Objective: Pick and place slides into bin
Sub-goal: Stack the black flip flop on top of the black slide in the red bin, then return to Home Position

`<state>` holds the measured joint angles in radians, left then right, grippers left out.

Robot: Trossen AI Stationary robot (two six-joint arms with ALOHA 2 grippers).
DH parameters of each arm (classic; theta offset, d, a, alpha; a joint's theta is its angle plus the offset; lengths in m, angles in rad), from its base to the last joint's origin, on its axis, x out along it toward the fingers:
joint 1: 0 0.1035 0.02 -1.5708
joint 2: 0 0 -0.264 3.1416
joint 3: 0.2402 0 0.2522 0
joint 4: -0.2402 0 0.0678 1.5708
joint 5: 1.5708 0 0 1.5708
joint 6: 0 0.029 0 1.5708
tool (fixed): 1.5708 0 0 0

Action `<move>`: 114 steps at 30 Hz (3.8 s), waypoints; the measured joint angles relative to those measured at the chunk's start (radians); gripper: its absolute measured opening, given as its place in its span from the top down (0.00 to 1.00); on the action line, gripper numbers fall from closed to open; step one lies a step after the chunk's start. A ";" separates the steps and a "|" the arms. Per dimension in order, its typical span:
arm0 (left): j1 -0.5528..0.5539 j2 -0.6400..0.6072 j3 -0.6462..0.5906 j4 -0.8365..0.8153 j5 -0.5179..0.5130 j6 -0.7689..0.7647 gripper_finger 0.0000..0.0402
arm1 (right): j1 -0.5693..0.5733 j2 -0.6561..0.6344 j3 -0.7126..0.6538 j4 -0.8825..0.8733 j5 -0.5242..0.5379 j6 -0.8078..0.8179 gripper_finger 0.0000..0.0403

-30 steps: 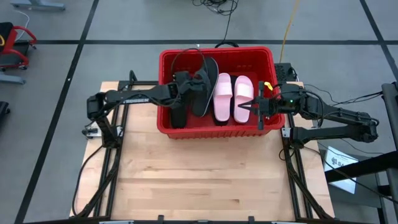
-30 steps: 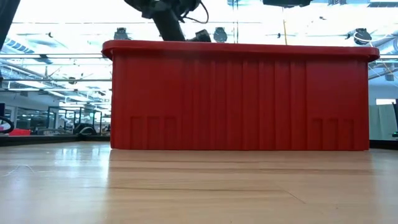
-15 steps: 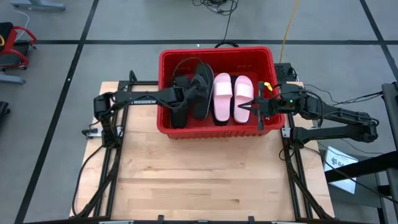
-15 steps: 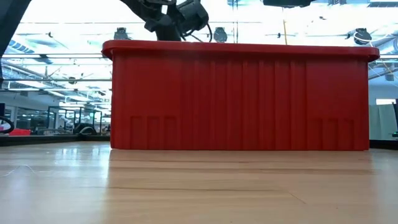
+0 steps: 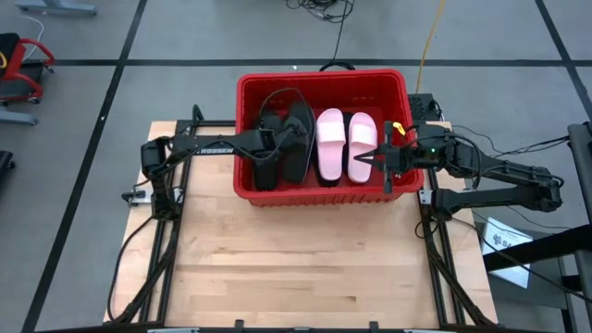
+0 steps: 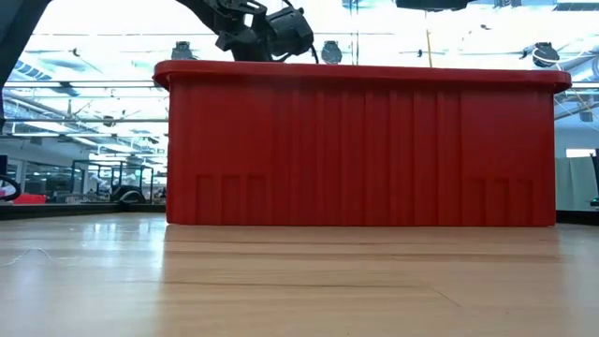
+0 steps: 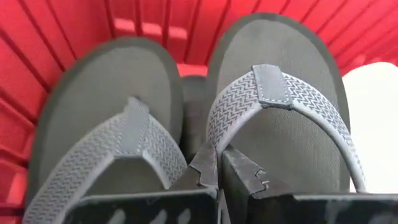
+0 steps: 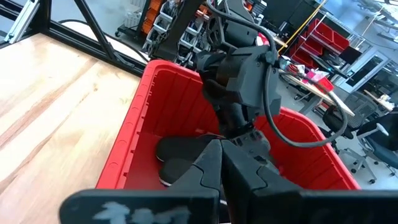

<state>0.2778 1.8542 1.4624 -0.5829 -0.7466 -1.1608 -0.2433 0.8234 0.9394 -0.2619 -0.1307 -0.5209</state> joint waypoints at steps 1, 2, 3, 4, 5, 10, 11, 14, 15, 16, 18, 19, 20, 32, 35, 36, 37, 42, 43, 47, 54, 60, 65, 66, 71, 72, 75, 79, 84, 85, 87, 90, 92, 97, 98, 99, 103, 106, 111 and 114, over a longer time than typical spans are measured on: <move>0.004 0.000 0.000 -0.001 0.025 0.011 1.00 | 0.000 0.000 0.000 0.001 0.000 0.000 1.00; 0.007 0.000 0.000 -0.001 0.044 0.016 1.00 | 0.000 0.000 0.000 0.002 0.000 0.000 1.00; 0.010 0.000 0.000 -0.002 0.057 0.022 0.99 | 0.000 0.000 0.000 0.003 0.000 -0.001 1.00; 0.014 0.000 0.000 -0.001 0.068 0.026 1.00 | 0.000 0.000 0.000 0.003 0.000 -0.006 1.00; 0.017 0.000 0.000 -0.002 0.074 0.027 1.00 | 0.000 0.000 0.000 0.003 0.000 -0.014 1.00; 0.024 0.000 0.000 -0.012 0.098 0.007 0.99 | 0.000 0.000 0.000 0.003 0.000 -0.021 1.00; 0.025 0.000 0.000 -0.019 0.100 0.002 0.98 | 0.000 0.000 0.000 0.003 0.000 -0.019 1.00; 0.025 0.000 0.000 -0.025 0.101 0.007 0.97 | 0.000 0.000 0.000 0.003 0.000 -0.019 1.00; 0.025 0.000 0.000 -0.025 0.101 0.010 0.97 | 0.000 0.000 0.000 0.003 0.000 -0.019 1.00; 0.025 0.000 0.000 -0.025 0.101 0.012 0.97 | 0.000 -0.001 0.000 0.003 0.000 -0.018 1.00; 0.025 0.000 0.000 -0.026 0.101 0.008 0.96 | 0.000 -0.003 0.000 0.004 0.000 -0.017 1.00; 0.025 0.000 0.000 -0.026 0.101 0.005 0.95 | 0.000 -0.005 0.000 0.004 0.000 -0.016 1.00; 0.025 0.000 0.000 -0.026 0.101 0.002 0.94 | 0.000 -0.007 0.000 0.004 0.000 -0.016 1.00; 0.026 0.000 0.000 -0.025 0.122 -0.030 0.75 | 0.000 -0.020 0.000 0.012 0.000 -0.015 1.00; 0.026 0.000 0.000 -0.025 0.122 -0.007 0.70 | 0.000 -0.024 0.000 0.011 0.000 -0.008 1.00; 0.026 0.000 0.000 -0.026 0.122 0.001 0.69 | 0.000 -0.026 0.000 0.011 0.000 0.005 1.00; 0.026 0.000 0.000 -0.026 0.123 0.006 0.68 | 0.000 -0.029 0.000 0.011 0.000 0.017 1.00; 0.026 -0.014 0.001 -0.013 0.171 0.006 0.65 | 0.000 -0.050 0.000 0.004 0.000 0.049 1.00; 0.026 -0.016 0.001 -0.016 0.178 0.014 0.65 | 0.000 -0.054 0.000 0.004 0.000 0.049 1.00; 0.026 -0.022 0.001 -0.019 0.191 0.071 0.65 | 0.000 -0.067 0.000 0.004 0.000 0.050 1.00; 0.028 -0.022 0.001 -0.027 0.204 0.129 0.65 | 0.000 -0.069 0.000 -0.007 0.000 0.093 1.00; 0.033 -0.037 0.001 -0.107 0.231 0.135 0.65 | 0.000 -0.069 0.000 -0.006 0.000 0.092 1.00; 0.037 -0.077 0.001 -0.138 0.226 0.144 0.65 | 0.000 -0.069 0.000 -0.005 -0.001 0.095 1.00; 0.037 -0.089 0.001 -0.140 0.225 0.160 0.65 | 0.000 -0.069 0.000 -0.005 -0.001 0.096 1.00; 0.037 -0.170 0.001 -0.105 0.199 0.364 0.65 | 0.000 -0.073 0.000 -0.003 -0.001 0.098 1.00; 0.037 -0.194 0.001 -0.100 0.205 0.414 0.65 | 0.000 -0.078 0.000 -0.004 -0.003 0.103 1.00; 0.031 -0.276 0.001 -0.095 0.221 0.531 0.70 | 0.001 -0.094 0.000 -0.010 -0.006 0.125 1.00; 0.007 -0.394 0.001 -0.096 0.231 0.692 0.83 | 0.001 -0.128 0.000 -0.049 -0.080 0.144 1.00; -0.054 -0.514 0.001 -0.101 0.251 0.949 0.98 | 0.001 -0.175 0.000 -0.144 -0.168 0.228 1.00; -0.060 -0.533 0.001 -0.108 0.252 0.977 0.98 | 0.001 -0.183 0.000 -0.163 -0.184 0.243 1.00; -0.069 -0.571 0.001 -0.126 0.258 1.021 0.97 | 0.001 -0.200 0.000 -0.200 -0.222 0.265 1.00; -0.070 -0.630 -0.015 -0.145 0.309 1.077 0.98 | 0.002 -0.229 -0.001 -0.227 -0.276 0.292 1.00; -0.067 -0.681 -0.059 -0.141 0.364 1.100 0.99 | 0.003 -0.255 -0.020 -0.224 -0.305 0.301 1.00; -0.062 -0.853 -0.256 -0.045 0.448 1.096 0.99 | 0.003 -0.346 -0.117 -0.140 -0.388 0.372 1.00; -0.063 -0.892 -0.295 -0.024 0.464 1.096 0.99 | 0.003 -0.364 -0.137 -0.118 -0.419 0.390 1.00; -0.063 -0.930 -0.331 -0.004 0.482 1.096 1.00 | 0.003 -0.382 -0.155 -0.104 -0.451 0.400 1.00; -0.062 -1.084 -0.458 0.059 0.547 1.100 0.98 | 0.003 -0.461 -0.215 -0.079 -0.506 0.405 1.00; -0.062 -1.194 -0.535 0.089 0.590 1.098 1.00 | 0.003 -0.524 -0.254 -0.076 -0.503 0.405 1.00; -0.063 -1.361 -0.648 0.116 0.610 1.088 0.98 | 0.003 -0.633 -0.314 -0.062 -0.519 0.422 1.00; -0.063 -1.452 -0.702 0.119 0.612 1.071 1.00 | 0.003 -0.697 -0.349 -0.056 -0.571 0.451 1.00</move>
<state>0.2150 0.4025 0.7605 -0.4643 -0.1343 -0.0902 -0.2405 0.1266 0.5903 -0.3183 -0.7017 -0.0701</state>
